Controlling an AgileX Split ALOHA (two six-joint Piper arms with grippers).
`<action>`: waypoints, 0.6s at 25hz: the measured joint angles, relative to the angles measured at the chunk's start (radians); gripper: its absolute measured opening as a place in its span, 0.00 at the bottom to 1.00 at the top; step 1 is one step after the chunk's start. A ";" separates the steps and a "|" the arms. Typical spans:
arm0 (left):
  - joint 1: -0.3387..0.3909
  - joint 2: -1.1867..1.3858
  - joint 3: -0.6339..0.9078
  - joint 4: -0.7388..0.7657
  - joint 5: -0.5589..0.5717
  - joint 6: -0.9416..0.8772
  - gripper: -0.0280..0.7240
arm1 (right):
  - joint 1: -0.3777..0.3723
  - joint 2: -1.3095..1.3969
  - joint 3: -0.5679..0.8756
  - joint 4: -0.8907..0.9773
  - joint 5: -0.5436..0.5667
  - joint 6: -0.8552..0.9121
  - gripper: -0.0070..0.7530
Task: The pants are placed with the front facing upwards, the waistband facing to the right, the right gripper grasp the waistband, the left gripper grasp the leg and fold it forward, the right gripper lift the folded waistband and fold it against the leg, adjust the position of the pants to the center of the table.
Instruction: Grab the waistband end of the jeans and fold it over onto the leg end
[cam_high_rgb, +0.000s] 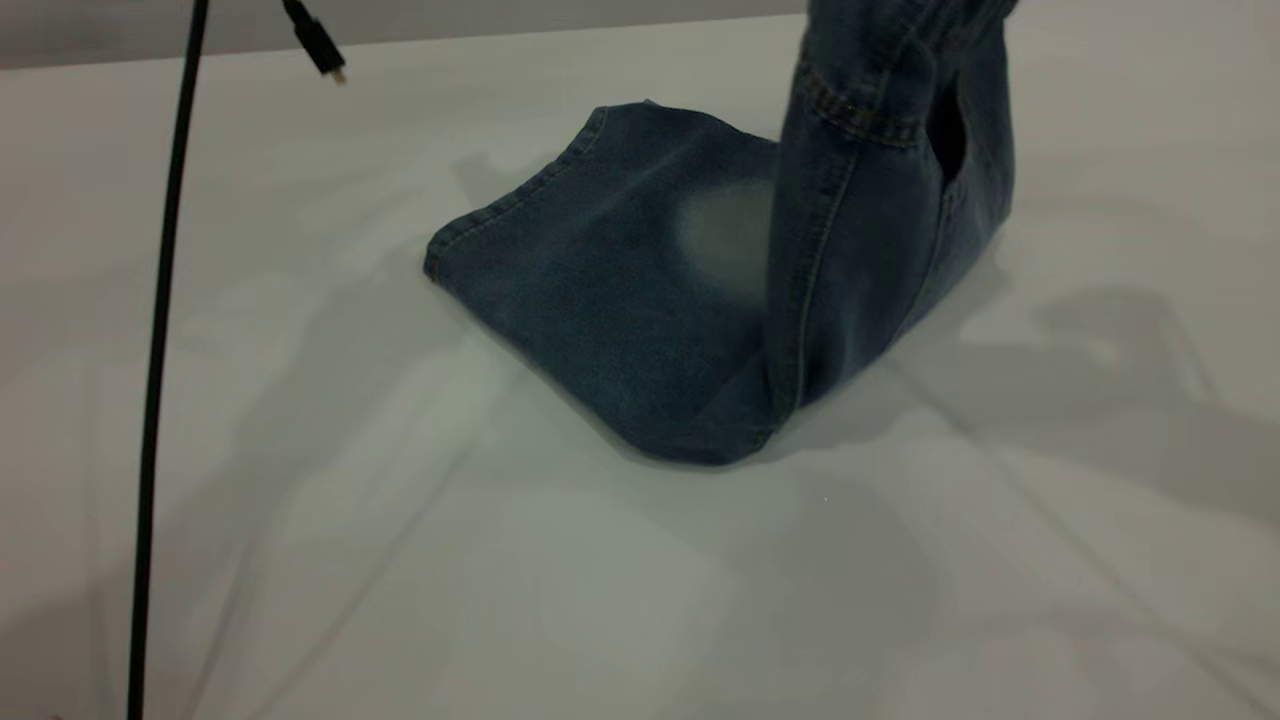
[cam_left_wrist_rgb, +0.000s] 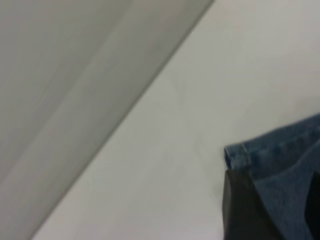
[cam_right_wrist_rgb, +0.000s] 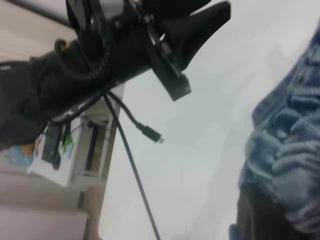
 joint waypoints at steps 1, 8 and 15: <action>0.000 -0.010 0.000 0.000 -0.001 0.000 0.44 | 0.016 0.000 -0.013 0.000 -0.009 0.000 0.11; -0.002 -0.076 0.000 0.001 0.027 0.000 0.44 | 0.161 0.036 -0.099 0.003 -0.171 0.000 0.11; -0.002 -0.150 0.000 0.001 0.062 0.000 0.44 | 0.284 0.183 -0.217 0.004 -0.218 0.000 0.11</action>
